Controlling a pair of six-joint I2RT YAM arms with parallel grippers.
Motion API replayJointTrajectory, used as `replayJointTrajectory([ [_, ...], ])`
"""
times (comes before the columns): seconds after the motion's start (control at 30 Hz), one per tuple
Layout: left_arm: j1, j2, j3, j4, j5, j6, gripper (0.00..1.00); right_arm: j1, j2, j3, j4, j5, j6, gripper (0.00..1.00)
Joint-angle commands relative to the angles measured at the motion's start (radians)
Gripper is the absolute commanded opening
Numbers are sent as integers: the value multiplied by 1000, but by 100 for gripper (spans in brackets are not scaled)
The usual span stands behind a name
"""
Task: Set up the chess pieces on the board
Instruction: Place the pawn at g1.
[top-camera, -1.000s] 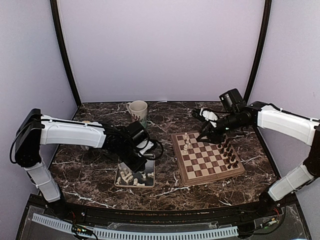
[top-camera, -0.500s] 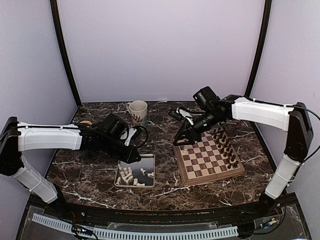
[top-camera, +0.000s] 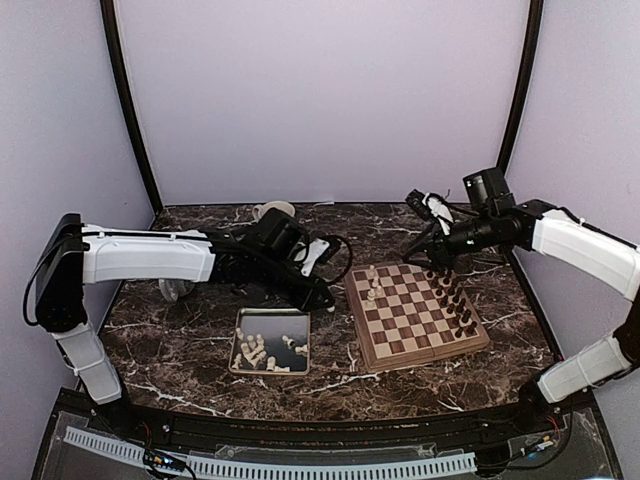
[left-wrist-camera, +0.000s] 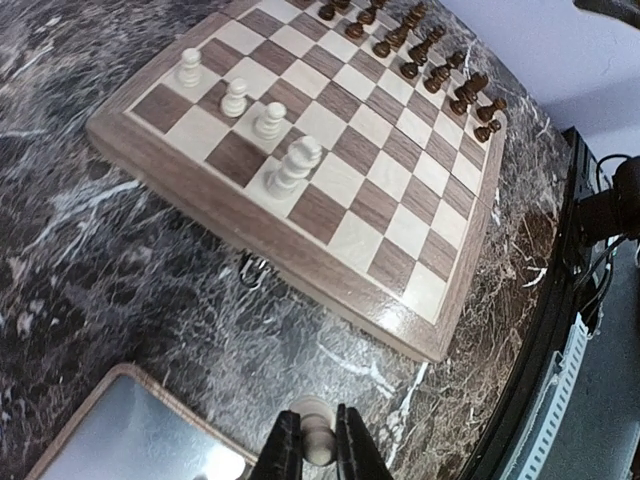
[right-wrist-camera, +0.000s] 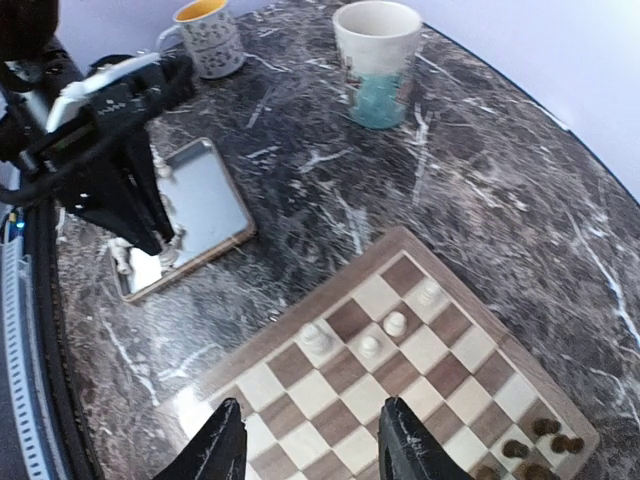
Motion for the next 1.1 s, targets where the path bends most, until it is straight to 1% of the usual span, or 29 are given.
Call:
replayJointTrajectory([
  [0.0,-60,105,191,-98,-36,135,11,-71,-100,-143,142,116,-12,46],
  [0.13,-99,223,347,-164,-67,202,11,-126,-162,-217,206,141,-9,46],
  [0.3,-127,379,553,-290,-93,267,11,-198,-174,-204,227,164,30,47],
  [0.43,-157,469,658,-361,-109,297,11,-221,-174,-212,236,155,38,47],
  [0.63,-186,553,735,-414,-160,321,11,-227,-179,-223,245,143,32,47],
  [0.8,-192,583,753,-413,-148,316,13,-229,-169,-224,234,121,23,47],
  [0.87,-192,586,756,-414,-144,315,18,-228,-166,-224,231,112,21,48],
  [0.93,-192,585,762,-418,-147,312,27,-228,-163,-223,229,106,20,48],
  [1.07,-192,581,805,-460,-129,310,30,-228,-155,-220,222,101,16,49],
])
